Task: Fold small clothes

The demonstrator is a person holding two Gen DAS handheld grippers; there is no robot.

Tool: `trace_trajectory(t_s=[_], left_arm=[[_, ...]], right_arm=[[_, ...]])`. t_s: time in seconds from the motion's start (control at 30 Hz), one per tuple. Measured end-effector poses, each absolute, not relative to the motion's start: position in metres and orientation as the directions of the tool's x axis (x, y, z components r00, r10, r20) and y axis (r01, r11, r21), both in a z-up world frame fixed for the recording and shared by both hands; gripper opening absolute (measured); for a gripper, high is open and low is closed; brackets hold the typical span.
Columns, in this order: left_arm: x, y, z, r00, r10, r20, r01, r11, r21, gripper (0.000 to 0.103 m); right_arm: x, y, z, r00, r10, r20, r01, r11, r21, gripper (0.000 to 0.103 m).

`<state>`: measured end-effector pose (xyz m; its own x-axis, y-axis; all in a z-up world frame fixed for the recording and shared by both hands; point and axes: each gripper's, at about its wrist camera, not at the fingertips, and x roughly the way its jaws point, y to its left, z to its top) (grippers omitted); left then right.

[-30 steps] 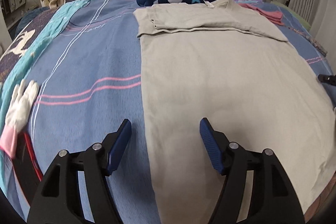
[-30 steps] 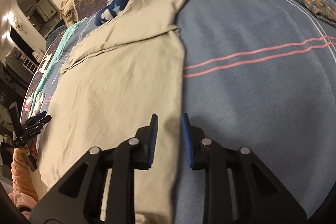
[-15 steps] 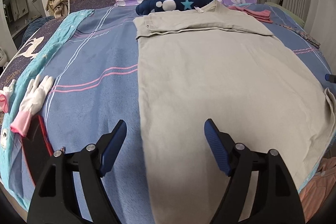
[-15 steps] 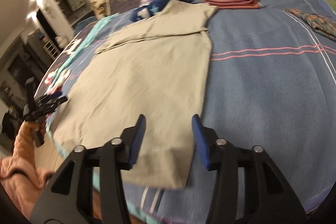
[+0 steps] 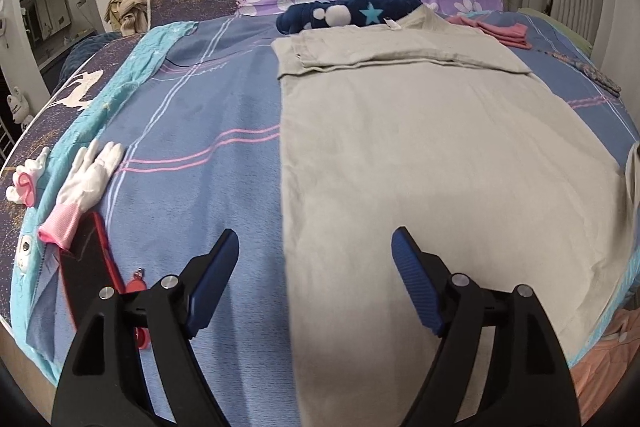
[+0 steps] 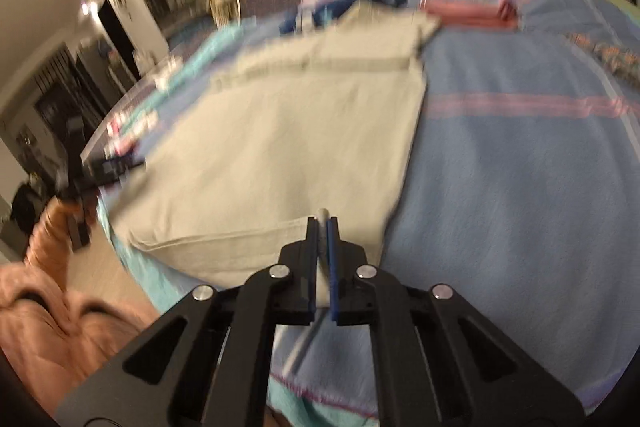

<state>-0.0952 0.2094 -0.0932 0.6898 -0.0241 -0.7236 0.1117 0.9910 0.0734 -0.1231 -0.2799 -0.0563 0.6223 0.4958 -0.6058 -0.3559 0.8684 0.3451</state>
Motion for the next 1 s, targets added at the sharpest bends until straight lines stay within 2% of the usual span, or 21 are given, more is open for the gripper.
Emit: trace_trajectory(t_s=[0.07, 0.1, 0.2, 0.33, 0.4, 0.47, 0.53, 0.67, 0.73, 0.83, 0.87, 0.9, 0.93, 0.97, 1.0], left_arm=[[-0.095, 0.216, -0.086, 0.701, 0.0, -0.713, 0.086, 0.993, 0.085, 0.079], [-0.095, 0.221, -0.08, 0.711, 0.012, -0.703, 0.072, 0.993, 0.089, 0.079], [-0.102, 0.233, -0.064, 0.744, 0.0, -0.668, 0.052, 0.997, 0.059, 0.079], [-0.119, 0.252, -0.04, 0.8, -0.039, -0.598, 0.04, 0.999, -0.013, 0.084], [-0.13, 0.256, -0.03, 0.824, -0.104, -0.557, 0.087, 0.995, -0.056, 0.089], [-0.137, 0.245, -0.026, 0.807, -0.184, -0.561, 0.179, 0.982, -0.065, 0.089], [-0.142, 0.222, -0.031, 0.757, -0.24, -0.608, 0.293, 0.956, -0.012, 0.089], [-0.165, 0.15, -0.058, 0.656, -0.271, -0.704, 0.539, 0.821, 0.186, 0.089], [-0.168, 0.126, -0.071, 0.626, -0.279, -0.728, 0.594, 0.776, 0.213, 0.089], [-0.157, 0.105, -0.092, 0.637, -0.217, -0.739, 0.585, 0.761, 0.281, 0.088], [-0.15, 0.103, -0.1, 0.641, -0.184, -0.745, 0.571, 0.763, 0.303, 0.08], [-0.143, 0.103, -0.106, 0.64, -0.155, -0.753, 0.561, 0.764, 0.32, 0.062], [-0.137, 0.105, -0.108, 0.638, -0.134, -0.758, 0.551, 0.767, 0.329, 0.053], [-0.13, 0.108, -0.108, 0.643, -0.109, -0.758, 0.53, 0.778, 0.338, 0.032], [-0.117, 0.117, -0.102, 0.66, -0.067, -0.749, 0.483, 0.801, 0.354, 0.021]], right_arm=[[-0.11, -0.294, -0.039, 0.685, 0.486, -0.543, -0.323, 0.87, 0.372, 0.004], [-0.103, -0.297, -0.036, 0.707, 0.457, -0.539, -0.294, 0.884, 0.363, 0.004], [-0.07, -0.304, -0.04, 0.738, 0.324, -0.591, -0.166, 0.937, 0.307, 0.004], [-0.04, -0.305, -0.059, 0.701, 0.317, -0.639, -0.122, 0.936, 0.33, 0.004], [-0.034, -0.306, -0.066, 0.686, 0.318, -0.655, -0.108, 0.934, 0.34, 0.004], [-0.028, -0.307, -0.072, 0.672, 0.317, -0.67, -0.09, 0.932, 0.351, 0.004], [-0.026, -0.308, -0.077, 0.664, 0.316, -0.678, -0.081, 0.931, 0.356, 0.004], [-0.021, -0.306, -0.081, 0.652, 0.307, -0.694, -0.063, 0.933, 0.354, 0.004], [-0.018, -0.304, -0.082, 0.649, 0.308, -0.696, -0.059, 0.932, 0.357, 0.004], [-0.015, -0.3, -0.081, 0.65, 0.309, -0.695, -0.062, 0.932, 0.356, 0.004], [-0.016, -0.3, -0.081, 0.65, 0.306, -0.695, -0.062, 0.934, 0.353, 0.004], [-0.016, -0.3, -0.08, 0.651, 0.302, -0.696, -0.063, 0.936, 0.347, 0.004], [-0.017, -0.3, -0.079, 0.652, 0.299, -0.697, -0.062, 0.937, 0.345, 0.004], [-0.018, -0.302, -0.077, 0.655, 0.296, -0.696, -0.059, 0.937, 0.343, 0.004], [-0.017, -0.305, -0.076, 0.656, 0.297, -0.694, -0.058, 0.936, 0.346, 0.004]])
